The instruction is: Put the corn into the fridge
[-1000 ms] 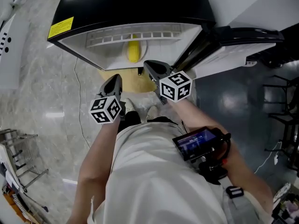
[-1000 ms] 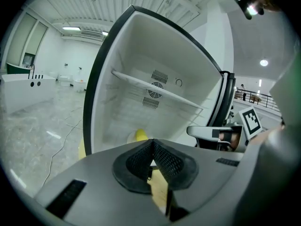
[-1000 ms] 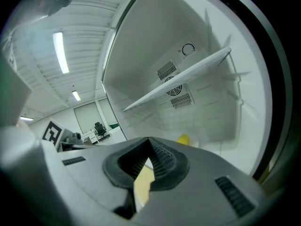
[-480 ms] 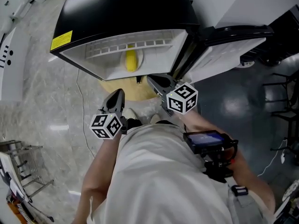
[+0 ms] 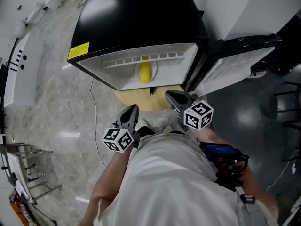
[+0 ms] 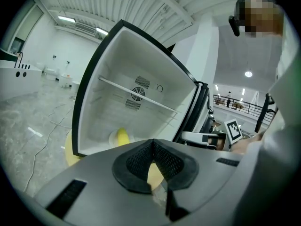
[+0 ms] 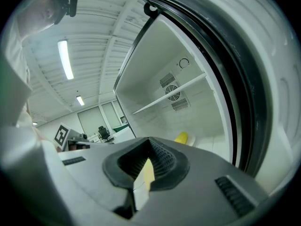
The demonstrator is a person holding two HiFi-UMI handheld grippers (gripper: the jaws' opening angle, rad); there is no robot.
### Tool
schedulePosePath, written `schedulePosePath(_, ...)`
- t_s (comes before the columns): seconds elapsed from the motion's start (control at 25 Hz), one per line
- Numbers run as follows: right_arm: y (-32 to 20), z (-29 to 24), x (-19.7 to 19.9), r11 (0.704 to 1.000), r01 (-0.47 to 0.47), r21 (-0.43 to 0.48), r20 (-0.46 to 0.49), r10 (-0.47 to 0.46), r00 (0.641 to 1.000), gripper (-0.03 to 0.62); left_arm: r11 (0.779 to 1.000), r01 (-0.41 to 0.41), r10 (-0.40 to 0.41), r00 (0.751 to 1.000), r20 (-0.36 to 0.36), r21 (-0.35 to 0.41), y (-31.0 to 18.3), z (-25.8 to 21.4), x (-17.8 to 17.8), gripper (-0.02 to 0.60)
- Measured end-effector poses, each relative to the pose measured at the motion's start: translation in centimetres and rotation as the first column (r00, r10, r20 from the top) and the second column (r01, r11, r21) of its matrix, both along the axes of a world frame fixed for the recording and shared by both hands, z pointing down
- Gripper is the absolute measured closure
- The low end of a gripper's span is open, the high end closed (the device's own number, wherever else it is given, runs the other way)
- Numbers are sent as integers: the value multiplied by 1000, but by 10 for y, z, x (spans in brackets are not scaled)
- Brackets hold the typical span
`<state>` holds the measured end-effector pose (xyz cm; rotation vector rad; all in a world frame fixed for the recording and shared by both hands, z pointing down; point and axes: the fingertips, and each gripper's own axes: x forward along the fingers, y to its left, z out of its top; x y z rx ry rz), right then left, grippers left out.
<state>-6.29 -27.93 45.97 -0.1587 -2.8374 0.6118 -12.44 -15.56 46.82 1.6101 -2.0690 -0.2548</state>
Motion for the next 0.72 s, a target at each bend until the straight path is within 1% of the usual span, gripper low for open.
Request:
schedulePosePath(0.2, 4, -2, -6, 1000, 4, 4, 12, -4, 1000, 585, 1000, -3, 2, 1000, 6, 3, 0, 0, -4, 574)
schedulePosePath(0.72, 7, 0, 10, 1000, 6, 23, 1, -6, 1000, 585, 999, -42, 42, 999, 6, 0, -12, 5, 13, 574)
